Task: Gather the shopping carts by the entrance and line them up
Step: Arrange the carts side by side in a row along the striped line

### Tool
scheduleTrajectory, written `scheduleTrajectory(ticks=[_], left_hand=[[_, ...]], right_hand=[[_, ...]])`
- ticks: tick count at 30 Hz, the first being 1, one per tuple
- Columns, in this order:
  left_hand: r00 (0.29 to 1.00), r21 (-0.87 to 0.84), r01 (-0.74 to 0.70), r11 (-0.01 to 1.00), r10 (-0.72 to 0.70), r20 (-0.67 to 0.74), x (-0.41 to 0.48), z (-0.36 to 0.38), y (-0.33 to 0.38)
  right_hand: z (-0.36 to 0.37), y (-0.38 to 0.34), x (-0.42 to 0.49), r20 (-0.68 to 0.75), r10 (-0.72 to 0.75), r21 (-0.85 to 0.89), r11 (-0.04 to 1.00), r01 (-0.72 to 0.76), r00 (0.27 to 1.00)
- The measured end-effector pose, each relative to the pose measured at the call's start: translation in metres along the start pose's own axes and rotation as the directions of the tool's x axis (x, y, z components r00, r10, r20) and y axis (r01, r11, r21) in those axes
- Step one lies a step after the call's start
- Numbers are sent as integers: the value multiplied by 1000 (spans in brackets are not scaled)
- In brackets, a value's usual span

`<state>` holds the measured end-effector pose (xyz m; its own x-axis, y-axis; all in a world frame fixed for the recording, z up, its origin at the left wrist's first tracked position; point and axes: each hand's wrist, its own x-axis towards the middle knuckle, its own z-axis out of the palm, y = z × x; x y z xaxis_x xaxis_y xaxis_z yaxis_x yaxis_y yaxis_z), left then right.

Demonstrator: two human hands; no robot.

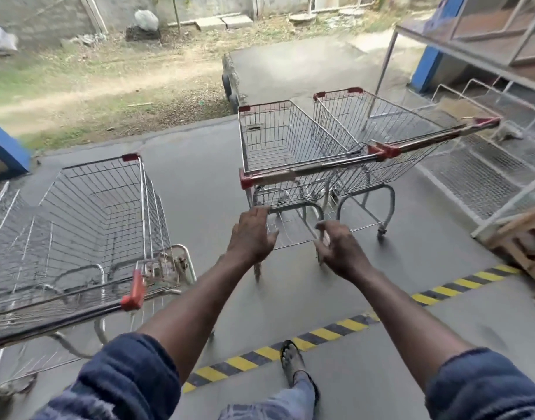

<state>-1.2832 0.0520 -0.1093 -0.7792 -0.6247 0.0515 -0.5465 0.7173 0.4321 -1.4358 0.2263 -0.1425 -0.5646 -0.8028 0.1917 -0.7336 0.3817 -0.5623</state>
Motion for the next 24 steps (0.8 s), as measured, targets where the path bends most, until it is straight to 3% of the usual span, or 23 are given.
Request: scheduleTrajectory(ticks=[6, 11, 14, 19, 24], left_hand=[[999, 72, 11, 997, -7, -49, 139, 22, 12], [986, 266, 88, 960, -122, 113, 208, 31, -9], [984, 290, 92, 952, -131, 117, 217, 37, -20], [982, 307, 139, 942, -171, 81, 206, 46, -17], [969, 275, 235, 932, -246, 7, 178, 64, 6]], right_hand=[[-25, 54, 97, -1, 30, -72, 997, -30, 1000], [-34, 76, 178, -11, 88, -180, 980, -89, 996], [-29, 90, 210, 133, 177, -313, 941, -129, 975], [-5, 123, 234, 393, 253, -432, 900, -66, 884], [-6, 152, 232, 455, 187, -421, 907, 25, 871]])
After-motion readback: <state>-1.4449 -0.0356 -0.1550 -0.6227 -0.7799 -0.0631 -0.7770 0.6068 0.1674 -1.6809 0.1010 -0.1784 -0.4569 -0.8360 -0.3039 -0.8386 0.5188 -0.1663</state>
